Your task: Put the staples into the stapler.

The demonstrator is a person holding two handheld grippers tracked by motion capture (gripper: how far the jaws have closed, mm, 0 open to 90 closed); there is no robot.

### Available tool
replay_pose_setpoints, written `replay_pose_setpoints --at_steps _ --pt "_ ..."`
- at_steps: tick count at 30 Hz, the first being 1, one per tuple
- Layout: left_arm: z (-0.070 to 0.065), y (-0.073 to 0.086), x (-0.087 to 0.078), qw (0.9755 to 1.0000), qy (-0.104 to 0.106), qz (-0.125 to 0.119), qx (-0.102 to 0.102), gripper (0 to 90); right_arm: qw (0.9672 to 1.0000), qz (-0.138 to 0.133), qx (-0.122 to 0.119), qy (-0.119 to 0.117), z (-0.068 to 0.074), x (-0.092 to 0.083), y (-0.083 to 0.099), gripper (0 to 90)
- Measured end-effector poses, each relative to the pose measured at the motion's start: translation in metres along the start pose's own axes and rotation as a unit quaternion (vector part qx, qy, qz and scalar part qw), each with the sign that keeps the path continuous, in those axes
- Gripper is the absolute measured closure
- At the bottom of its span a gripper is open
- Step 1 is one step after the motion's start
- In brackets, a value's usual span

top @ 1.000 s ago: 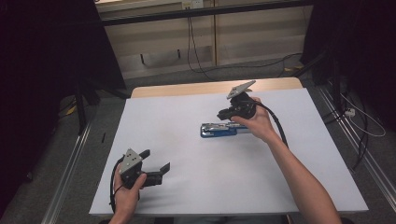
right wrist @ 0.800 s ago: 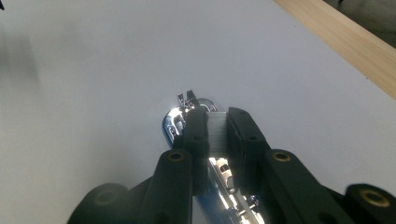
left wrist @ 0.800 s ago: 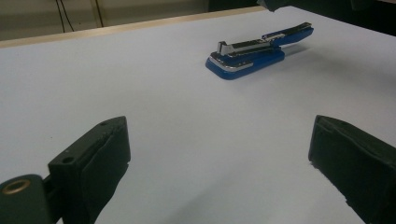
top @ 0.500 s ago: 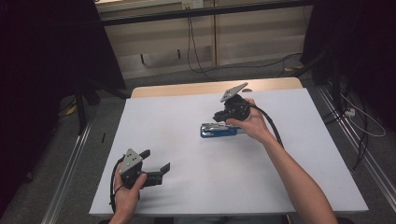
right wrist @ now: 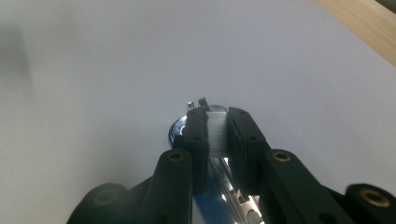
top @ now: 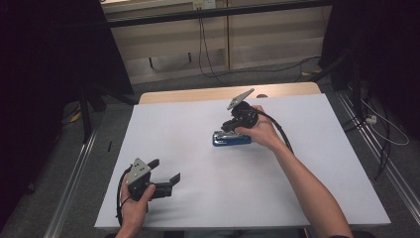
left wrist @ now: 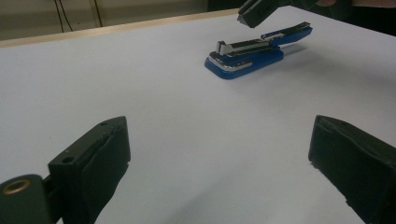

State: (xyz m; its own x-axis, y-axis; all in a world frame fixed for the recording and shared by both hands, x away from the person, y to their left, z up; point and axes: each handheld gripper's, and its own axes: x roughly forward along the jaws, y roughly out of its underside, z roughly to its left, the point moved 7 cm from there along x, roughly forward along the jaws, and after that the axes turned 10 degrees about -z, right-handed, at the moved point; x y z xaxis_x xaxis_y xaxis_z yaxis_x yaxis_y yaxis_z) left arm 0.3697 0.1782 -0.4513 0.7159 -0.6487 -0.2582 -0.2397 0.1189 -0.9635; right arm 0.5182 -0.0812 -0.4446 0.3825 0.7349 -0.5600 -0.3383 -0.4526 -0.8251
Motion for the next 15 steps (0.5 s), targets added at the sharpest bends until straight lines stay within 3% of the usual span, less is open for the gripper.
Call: replay_pose_setpoints --at_steps 5,15 --pt "0.0 0.0 0.0 1.0 0.001 -0.002 -0.001 5.7 1.0 0.004 0.0 0.0 0.0 0.001 0.002 79.0" --pt "0.0 0.0 -0.001 1.0 0.001 -0.002 0.001 5.7 0.9993 0.01 -0.029 -0.02 0.002 0.015 0.006 79.0"
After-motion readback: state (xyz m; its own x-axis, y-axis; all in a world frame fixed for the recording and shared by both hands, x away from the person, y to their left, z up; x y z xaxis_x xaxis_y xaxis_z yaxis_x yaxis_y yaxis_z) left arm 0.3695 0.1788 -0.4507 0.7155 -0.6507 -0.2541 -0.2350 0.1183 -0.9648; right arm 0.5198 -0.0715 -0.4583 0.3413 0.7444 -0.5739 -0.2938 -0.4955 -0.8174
